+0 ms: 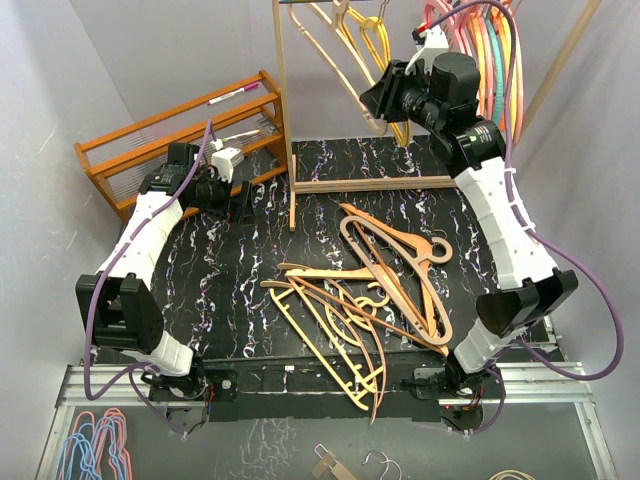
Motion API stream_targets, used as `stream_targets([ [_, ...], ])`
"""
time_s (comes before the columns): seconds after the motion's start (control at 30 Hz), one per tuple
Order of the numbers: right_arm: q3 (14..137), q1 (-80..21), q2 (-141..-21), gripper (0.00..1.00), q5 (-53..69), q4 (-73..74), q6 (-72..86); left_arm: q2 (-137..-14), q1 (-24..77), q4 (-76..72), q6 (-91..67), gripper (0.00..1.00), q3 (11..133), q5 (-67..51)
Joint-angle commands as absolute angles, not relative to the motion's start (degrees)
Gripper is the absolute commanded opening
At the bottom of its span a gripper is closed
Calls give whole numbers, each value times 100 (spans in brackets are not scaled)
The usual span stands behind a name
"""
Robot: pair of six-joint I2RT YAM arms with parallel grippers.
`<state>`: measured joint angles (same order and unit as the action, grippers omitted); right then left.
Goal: Organize the hangers
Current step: Place the hanger at the clothesline.
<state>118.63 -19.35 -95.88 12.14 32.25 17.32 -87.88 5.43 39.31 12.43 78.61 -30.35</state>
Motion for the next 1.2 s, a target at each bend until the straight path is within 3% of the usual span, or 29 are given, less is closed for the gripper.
stream_targets([
  [0.0,11287,-1915,-9129,34,1198,2595,1818,-8615,554,4013,1294,98,7805,-3041],
  [0.2,10162,-1909,-8555,34,1178,2066,1872,-8612,554,4002,1292,97,7778,-3023],
  [0.27,9833,-1915,-8382,26,1193,1864,1874,-8613,553,4004,1297,98,7779,-3023],
  [0.33,9640,-1914,-8277,10,1184,1755,1883,-8623,554,4000,1295,97,7786,-3023],
  [0.57,9298,-1921,-7788,8,951,1342,1903,-8614,554,4001,1286,98,7780,-3017],
  [1.17,13126,-1918,-9475,8,1536,4895,1313,-8602,554,3973,1283,98,7761,-3032],
])
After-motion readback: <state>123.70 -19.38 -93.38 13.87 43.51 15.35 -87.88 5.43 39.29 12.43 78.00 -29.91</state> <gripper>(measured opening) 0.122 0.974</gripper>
